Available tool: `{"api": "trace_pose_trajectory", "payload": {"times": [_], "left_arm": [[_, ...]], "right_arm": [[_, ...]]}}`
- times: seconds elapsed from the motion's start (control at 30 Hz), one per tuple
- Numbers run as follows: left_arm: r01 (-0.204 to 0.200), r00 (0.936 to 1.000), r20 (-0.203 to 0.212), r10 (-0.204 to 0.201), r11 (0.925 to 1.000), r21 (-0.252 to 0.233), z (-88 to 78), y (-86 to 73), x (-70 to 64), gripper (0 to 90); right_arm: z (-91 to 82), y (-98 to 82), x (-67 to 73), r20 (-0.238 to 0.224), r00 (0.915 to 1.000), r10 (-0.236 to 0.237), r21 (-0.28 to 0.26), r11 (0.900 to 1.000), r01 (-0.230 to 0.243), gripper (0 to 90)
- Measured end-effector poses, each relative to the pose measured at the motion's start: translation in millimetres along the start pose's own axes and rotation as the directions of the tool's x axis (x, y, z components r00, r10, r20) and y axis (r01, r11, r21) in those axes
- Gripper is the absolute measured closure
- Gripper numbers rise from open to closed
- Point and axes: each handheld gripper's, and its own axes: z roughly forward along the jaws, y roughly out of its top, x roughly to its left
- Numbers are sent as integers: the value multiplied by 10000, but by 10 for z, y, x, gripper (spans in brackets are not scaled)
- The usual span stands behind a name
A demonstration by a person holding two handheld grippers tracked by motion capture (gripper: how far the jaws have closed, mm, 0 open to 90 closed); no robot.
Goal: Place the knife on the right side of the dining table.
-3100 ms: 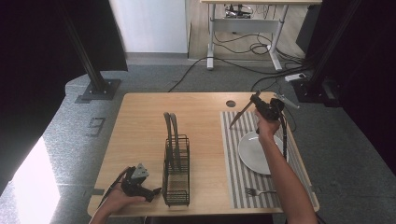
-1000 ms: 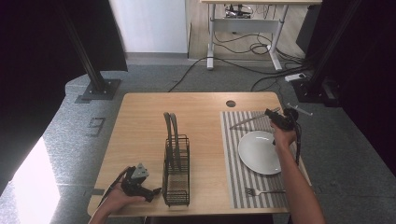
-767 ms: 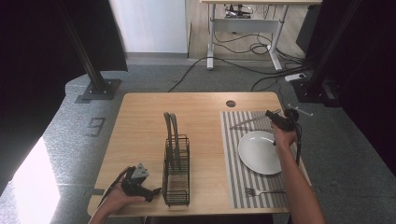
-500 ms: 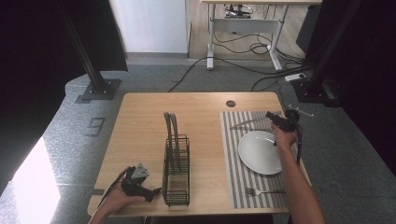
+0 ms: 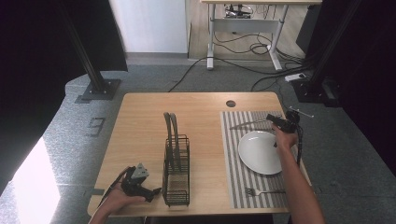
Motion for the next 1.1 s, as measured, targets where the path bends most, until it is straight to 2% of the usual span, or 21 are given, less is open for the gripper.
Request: {"api": "trace_pose_trajectory", "payload": {"times": [0.63,0.87,1.1], "left_arm": [[-3,10000,2,3,10000,3,0,0,0,0],[0,10000,2,0,10000,0,0,0,0,0],[-2,10000,3,2,10000,3,0,0,0,0]], "right_arm": [[76,-36,-92,314,9981,535,434,9976,-548,561],[117,-53,-157,316,9948,971,668,9928,-991,557],[147,-63,-185,433,9928,1118,871,9895,-1152,544]]}}
